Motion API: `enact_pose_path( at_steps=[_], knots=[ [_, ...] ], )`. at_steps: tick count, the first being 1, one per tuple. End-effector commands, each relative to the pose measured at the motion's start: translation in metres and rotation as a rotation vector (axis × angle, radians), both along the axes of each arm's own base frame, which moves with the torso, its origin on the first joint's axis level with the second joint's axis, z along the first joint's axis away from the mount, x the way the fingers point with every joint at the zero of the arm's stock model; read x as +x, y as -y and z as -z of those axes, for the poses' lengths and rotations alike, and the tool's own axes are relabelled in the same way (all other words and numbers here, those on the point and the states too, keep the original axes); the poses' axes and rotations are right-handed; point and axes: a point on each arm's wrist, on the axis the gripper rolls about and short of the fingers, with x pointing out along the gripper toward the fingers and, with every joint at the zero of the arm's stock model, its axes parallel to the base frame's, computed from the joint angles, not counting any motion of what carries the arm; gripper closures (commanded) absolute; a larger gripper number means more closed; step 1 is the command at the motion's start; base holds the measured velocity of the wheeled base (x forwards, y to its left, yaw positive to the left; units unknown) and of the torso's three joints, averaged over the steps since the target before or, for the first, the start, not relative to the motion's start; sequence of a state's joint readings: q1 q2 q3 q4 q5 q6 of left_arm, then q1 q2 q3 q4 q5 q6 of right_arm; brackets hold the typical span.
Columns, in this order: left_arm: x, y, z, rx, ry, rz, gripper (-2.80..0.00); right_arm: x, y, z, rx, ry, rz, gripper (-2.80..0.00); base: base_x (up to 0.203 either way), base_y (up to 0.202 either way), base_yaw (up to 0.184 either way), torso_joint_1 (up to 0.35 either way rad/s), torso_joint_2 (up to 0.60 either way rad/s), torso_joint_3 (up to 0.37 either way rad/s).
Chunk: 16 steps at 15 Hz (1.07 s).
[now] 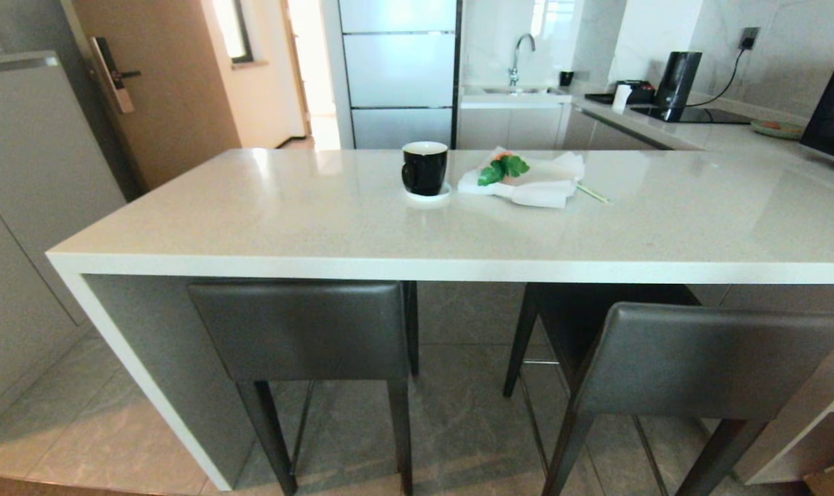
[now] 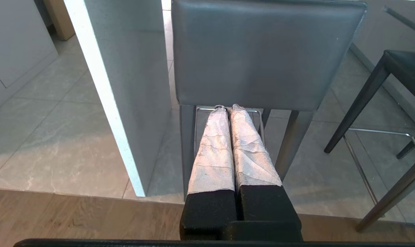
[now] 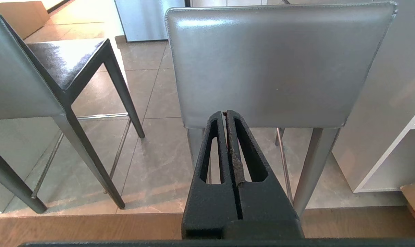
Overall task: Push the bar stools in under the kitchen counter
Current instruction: Pull the gray chair out from under the dining table
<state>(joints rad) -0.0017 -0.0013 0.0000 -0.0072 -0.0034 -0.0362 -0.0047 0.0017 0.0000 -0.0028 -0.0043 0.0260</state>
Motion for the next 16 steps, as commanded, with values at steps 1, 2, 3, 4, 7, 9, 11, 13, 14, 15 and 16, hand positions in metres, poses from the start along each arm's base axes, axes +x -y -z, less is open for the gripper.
enact_pose_path(
  at_steps=[1, 2, 3, 4, 7, 9, 11, 13, 14, 15, 16],
  knots=[
    [0.0001, 0.0000, -0.0001, -0.001, -0.001, 0.000, 0.00, 0.0001, 0.0000, -0.0001, 0.000, -0.001, 0.000, 0.00, 0.000, 0.000, 0.000, 0.000, 0.00, 0.000],
    [0.0002, 0.0000, 0.0003, -0.001, -0.002, 0.000, 0.00, 0.0000, 0.0000, 0.0000, 0.000, 0.000, 0.000, 0.00, 0.000, 0.000, 0.000, 0.000, 0.00, 0.000],
    [0.0002, 0.0000, 0.0003, -0.001, -0.002, 0.000, 0.00, 0.0000, 0.0000, 0.0000, 0.000, 0.000, -0.001, 0.00, 0.000, 0.000, 0.000, 0.000, 0.00, 0.000],
    [0.0002, 0.0000, 0.0002, -0.001, -0.002, 0.000, 0.00, 0.0000, 0.0000, 0.0000, 0.000, 0.000, 0.000, 0.00, 0.000, 0.000, 0.000, 0.000, 0.00, 0.000],
    [0.0001, 0.0000, -0.0001, -0.001, -0.001, 0.000, 0.00, 0.0001, 0.0000, -0.0001, 0.000, -0.001, 0.000, 0.00, 0.000, 0.000, 0.000, 0.000, 0.00, 0.000],
    [0.0002, 0.0000, 0.0004, -0.001, -0.002, 0.000, 0.00, 0.0000, 0.0000, 0.0000, 0.000, 0.000, 0.000, 0.00, 0.000, 0.000, 0.000, 0.000, 0.00, 0.000],
    [0.0002, 0.0000, 0.0001, -0.002, 0.000, -0.001, 0.00, 0.0001, 0.0000, -0.0001, 0.000, -0.001, 0.000, 0.00, 0.000, 0.000, 0.000, 0.000, 0.00, 0.000],
    [0.0002, 0.0000, -0.0003, -0.004, 0.004, -0.005, 0.00, 0.0001, 0.0000, -0.0001, 0.000, -0.001, 0.000, 0.00, 0.000, 0.000, 0.000, 0.000, 0.00, 0.000],
    [0.0003, 0.0000, 0.0001, -0.004, 0.002, -0.005, 0.00, 0.0000, 0.0000, -0.0001, 0.000, 0.000, 0.000, 0.00, 0.000, 0.000, 0.000, 0.000, 0.00, 0.000],
    [0.0002, 0.0000, -0.0001, -0.004, 0.003, -0.005, 0.00, 0.0000, 0.0000, -0.0001, 0.000, 0.001, 0.000, 0.00, 0.000, 0.000, 0.000, 0.000, 0.00, 0.000],
    [0.0002, 0.0000, -0.0003, -0.004, 0.004, -0.004, 0.00, 0.0001, 0.0000, -0.0002, 0.000, 0.000, 0.000, 0.00, 0.000, 0.000, 0.000, 0.000, 0.00, 0.000]
  ],
)
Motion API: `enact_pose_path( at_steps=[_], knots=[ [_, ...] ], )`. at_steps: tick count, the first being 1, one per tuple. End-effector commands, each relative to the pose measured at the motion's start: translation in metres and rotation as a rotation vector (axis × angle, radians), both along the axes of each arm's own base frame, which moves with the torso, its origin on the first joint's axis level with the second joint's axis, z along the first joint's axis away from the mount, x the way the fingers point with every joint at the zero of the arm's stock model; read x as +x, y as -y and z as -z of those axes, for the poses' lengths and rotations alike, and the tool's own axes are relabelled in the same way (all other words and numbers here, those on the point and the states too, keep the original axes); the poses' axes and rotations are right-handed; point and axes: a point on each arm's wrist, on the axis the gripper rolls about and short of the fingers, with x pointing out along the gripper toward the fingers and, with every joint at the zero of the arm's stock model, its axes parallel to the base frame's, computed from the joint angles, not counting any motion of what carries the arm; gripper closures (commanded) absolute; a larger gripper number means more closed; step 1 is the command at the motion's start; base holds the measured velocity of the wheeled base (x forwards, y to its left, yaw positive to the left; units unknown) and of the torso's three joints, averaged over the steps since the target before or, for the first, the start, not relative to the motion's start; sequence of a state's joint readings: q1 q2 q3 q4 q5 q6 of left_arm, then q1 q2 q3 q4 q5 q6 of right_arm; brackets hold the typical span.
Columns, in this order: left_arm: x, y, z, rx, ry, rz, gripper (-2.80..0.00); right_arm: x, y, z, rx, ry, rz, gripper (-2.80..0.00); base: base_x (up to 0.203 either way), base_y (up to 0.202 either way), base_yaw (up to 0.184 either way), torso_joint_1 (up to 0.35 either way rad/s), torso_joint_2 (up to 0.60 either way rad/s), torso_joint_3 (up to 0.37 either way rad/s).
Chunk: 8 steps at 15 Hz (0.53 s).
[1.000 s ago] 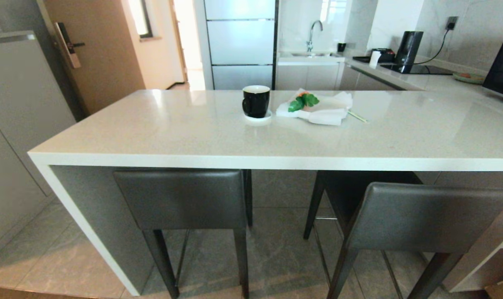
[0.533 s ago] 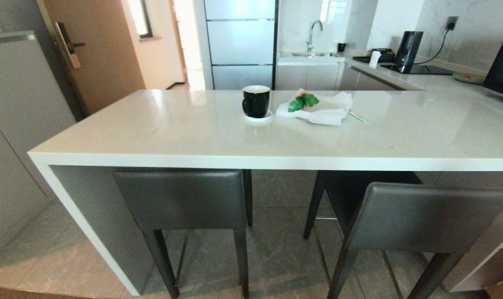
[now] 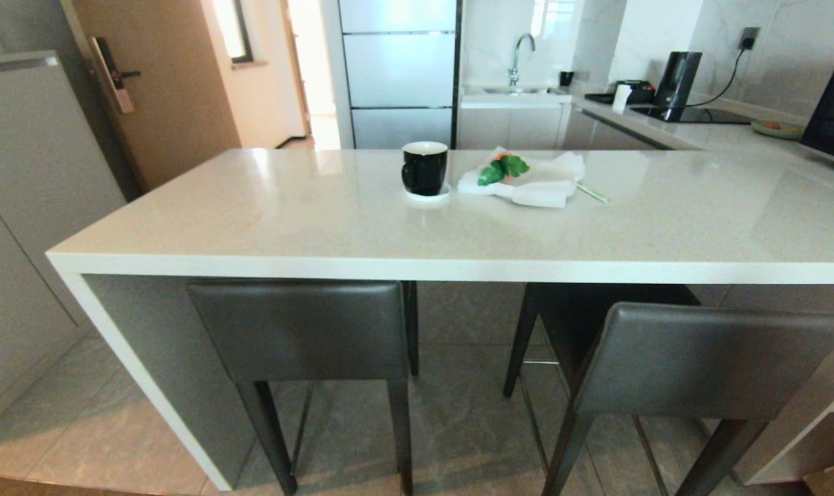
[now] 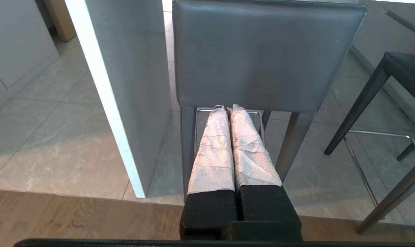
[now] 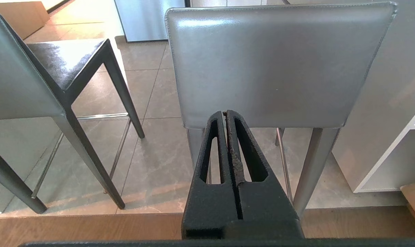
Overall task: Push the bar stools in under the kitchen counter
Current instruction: Pull the gray chair out from under the dining table
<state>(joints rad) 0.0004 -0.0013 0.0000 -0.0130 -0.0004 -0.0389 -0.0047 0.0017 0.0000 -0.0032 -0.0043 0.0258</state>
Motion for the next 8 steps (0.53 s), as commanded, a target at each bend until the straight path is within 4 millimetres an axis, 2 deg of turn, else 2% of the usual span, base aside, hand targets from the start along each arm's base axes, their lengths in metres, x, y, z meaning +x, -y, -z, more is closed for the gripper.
enact_pose_path(
  at_steps=[1, 4, 8],
  knots=[
    [0.0003, 0.0000, 0.0006, -0.001, -0.003, 0.000, 0.00, 0.0001, 0.0000, 0.0000, 0.000, -0.001, 0.000, 0.00, 0.000, 0.000, 0.000, 0.000, 0.00, 0.000],
    [0.0002, 0.0000, 0.0004, -0.001, -0.002, 0.000, 0.00, 0.0000, 0.0000, -0.0001, 0.000, 0.001, 0.000, 0.00, 0.000, 0.000, 0.000, -0.060, 0.13, 0.083],
    [0.0003, 0.0000, 0.0007, -0.001, -0.003, 0.003, 0.00, 0.0001, 0.0000, -0.0002, 0.000, 0.000, 0.000, 0.00, 0.000, 0.000, 0.000, -0.172, 0.43, 0.254]
  ],
)
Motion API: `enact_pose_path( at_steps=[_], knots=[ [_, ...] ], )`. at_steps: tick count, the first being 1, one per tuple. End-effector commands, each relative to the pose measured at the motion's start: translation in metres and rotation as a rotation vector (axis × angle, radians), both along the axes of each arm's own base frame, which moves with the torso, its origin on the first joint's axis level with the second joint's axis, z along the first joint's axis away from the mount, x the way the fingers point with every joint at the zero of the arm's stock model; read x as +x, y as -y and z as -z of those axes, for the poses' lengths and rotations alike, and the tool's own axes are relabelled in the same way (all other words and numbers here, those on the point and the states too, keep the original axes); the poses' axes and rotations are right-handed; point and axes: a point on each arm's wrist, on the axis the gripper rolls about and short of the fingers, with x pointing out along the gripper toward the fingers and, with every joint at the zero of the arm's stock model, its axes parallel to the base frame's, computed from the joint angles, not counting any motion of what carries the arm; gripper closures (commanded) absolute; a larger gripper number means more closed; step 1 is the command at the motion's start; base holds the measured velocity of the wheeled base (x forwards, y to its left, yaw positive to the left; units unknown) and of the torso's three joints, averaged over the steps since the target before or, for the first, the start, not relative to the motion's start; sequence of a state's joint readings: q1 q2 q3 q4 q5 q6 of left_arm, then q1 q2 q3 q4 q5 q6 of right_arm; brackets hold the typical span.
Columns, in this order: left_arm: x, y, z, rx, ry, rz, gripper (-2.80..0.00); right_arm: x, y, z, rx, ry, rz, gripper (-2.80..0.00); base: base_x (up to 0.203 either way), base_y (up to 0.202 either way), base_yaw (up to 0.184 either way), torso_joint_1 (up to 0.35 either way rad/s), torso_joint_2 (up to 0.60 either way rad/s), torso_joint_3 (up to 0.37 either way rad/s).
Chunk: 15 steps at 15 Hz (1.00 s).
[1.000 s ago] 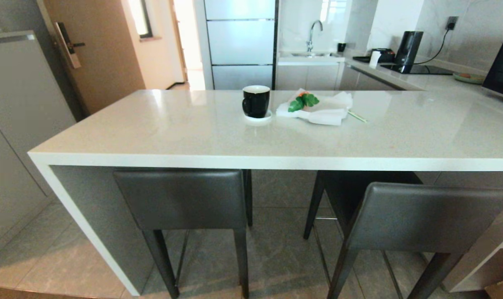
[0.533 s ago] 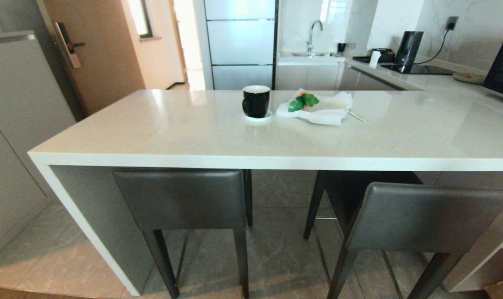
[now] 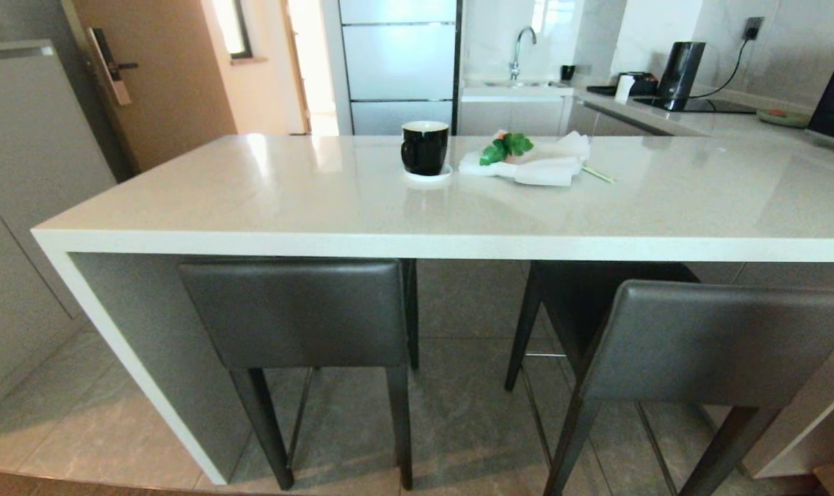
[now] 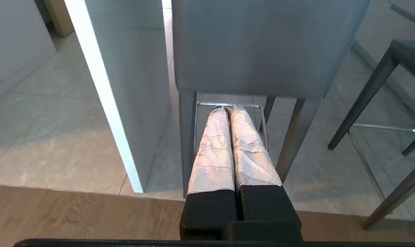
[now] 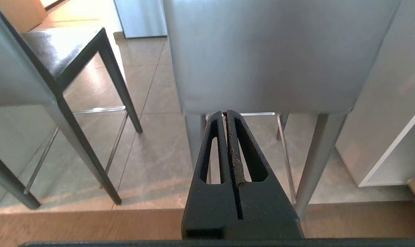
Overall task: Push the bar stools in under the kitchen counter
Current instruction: Pull the gray chair out from under the dining table
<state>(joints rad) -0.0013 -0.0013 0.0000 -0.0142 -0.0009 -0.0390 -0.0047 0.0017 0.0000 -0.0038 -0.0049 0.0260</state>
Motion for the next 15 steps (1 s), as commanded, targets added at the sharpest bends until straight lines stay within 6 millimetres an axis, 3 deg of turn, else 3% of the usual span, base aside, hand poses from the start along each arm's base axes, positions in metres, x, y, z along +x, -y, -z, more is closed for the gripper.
enact_pose_path(
  at_steps=[1, 11, 15],
  knots=[
    [0.0002, 0.0000, 0.0004, -0.001, -0.003, -0.001, 0.00, 0.0001, 0.0000, -0.0001, 0.000, -0.001, 0.000, 0.00, 0.000, 0.000, 0.000, -0.184, 0.47, 0.277],
    [0.0003, 0.0000, 0.0009, -0.001, -0.005, -0.002, 0.00, 0.0001, 0.0000, 0.0000, 0.000, -0.001, 0.000, 0.00, 0.000, 0.000, 0.000, -0.151, 0.46, 0.305],
    [0.0002, 0.0000, 0.0005, -0.001, -0.003, -0.001, 0.00, 0.0001, 0.0000, -0.0001, 0.000, -0.001, 0.000, 0.00, 0.000, 0.000, 0.000, -0.037, 0.13, 0.093]
  ],
)
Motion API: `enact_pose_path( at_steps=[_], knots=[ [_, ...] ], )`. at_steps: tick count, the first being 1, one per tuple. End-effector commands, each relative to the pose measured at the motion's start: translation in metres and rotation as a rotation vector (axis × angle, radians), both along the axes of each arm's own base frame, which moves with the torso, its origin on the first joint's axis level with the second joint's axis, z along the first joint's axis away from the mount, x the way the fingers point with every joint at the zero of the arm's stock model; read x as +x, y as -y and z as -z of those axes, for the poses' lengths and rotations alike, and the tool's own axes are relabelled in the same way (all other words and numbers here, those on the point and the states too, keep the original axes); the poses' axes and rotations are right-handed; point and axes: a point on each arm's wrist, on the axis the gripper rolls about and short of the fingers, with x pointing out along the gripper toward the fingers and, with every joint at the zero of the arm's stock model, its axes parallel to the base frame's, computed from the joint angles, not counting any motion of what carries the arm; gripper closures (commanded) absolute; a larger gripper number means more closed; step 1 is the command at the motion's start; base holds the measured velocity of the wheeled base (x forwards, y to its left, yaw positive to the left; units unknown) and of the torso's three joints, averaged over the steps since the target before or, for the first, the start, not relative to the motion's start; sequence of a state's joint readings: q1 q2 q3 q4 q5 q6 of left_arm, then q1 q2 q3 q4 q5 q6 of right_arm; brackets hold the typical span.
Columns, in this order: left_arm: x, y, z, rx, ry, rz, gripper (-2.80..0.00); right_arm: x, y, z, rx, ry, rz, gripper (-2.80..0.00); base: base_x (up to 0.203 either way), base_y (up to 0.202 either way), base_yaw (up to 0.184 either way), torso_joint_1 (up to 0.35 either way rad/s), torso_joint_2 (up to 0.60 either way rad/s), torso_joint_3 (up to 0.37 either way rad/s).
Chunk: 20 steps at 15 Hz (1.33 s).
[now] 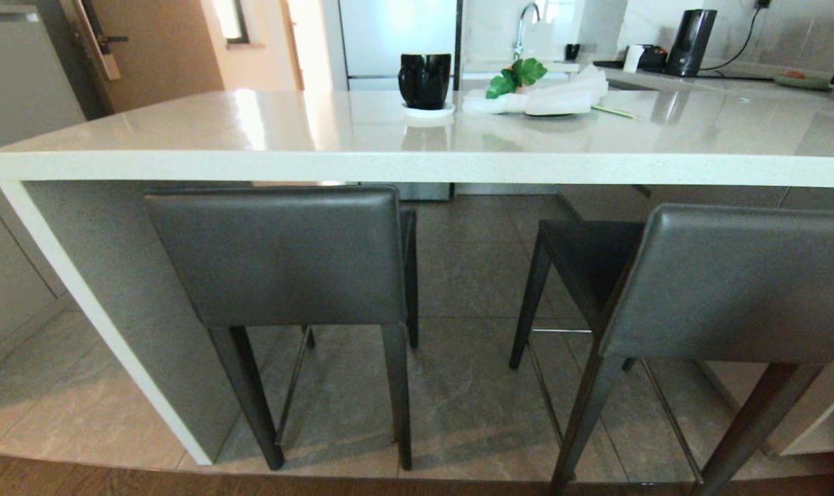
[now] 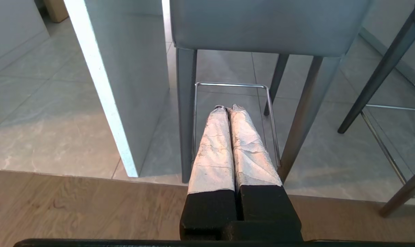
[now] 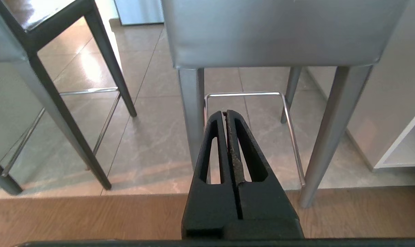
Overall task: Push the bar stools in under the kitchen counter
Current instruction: Pull the gray chair out from under the dining table
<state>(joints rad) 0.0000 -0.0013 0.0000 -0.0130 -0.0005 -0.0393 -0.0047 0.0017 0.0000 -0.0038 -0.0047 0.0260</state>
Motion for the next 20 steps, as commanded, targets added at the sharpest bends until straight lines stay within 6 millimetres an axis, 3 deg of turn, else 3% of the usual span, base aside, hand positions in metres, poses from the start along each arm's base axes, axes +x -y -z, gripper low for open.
enact_pose_path(
  at_steps=[1, 10, 20],
  knots=[
    [0.0002, 0.0000, 0.0003, -0.001, -0.002, 0.001, 0.00, 0.0001, 0.0000, 0.0000, 0.000, -0.002, 0.000, 0.00, 0.000, 0.000, 0.000, 0.002, 0.03, 0.027],
    [0.0003, 0.0000, 0.0005, -0.001, -0.003, 0.002, 0.00, 0.0001, 0.0000, 0.0000, 0.000, -0.001, 0.000, 0.00, 0.000, 0.008, -0.001, 0.000, 0.00, 0.001],
    [0.0003, 0.0000, 0.0007, -0.001, -0.004, 0.003, 0.00, 0.0001, 0.0000, -0.0001, 0.000, -0.001, 0.000, 0.00, 0.000, 0.187, -0.003, 0.003, 0.00, 0.002]
  ],
)
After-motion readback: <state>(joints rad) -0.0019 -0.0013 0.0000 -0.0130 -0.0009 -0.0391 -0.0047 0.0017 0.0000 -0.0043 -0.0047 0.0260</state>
